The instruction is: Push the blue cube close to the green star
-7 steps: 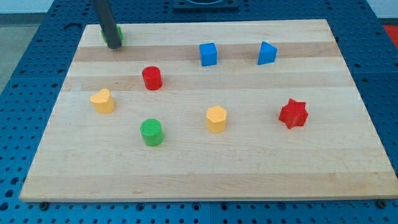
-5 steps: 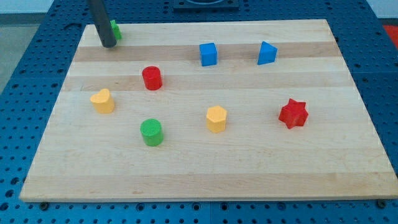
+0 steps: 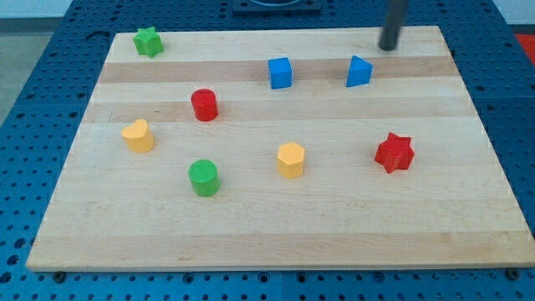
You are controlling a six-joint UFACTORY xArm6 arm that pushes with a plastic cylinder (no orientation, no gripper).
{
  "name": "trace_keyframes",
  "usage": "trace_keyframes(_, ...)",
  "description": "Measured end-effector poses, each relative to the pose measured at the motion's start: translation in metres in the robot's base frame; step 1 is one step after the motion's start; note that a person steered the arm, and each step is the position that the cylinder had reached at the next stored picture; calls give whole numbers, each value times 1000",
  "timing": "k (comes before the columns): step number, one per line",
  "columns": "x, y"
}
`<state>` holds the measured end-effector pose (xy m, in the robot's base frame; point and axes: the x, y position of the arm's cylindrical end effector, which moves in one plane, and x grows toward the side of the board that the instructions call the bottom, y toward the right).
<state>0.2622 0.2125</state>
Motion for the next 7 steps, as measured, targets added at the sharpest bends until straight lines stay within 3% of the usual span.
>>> trace_keyframes(2, 109, -29)
trace_keyframes(3, 121, -106)
trace_keyframes(6, 78, -246)
trace_keyframes(7, 37, -245)
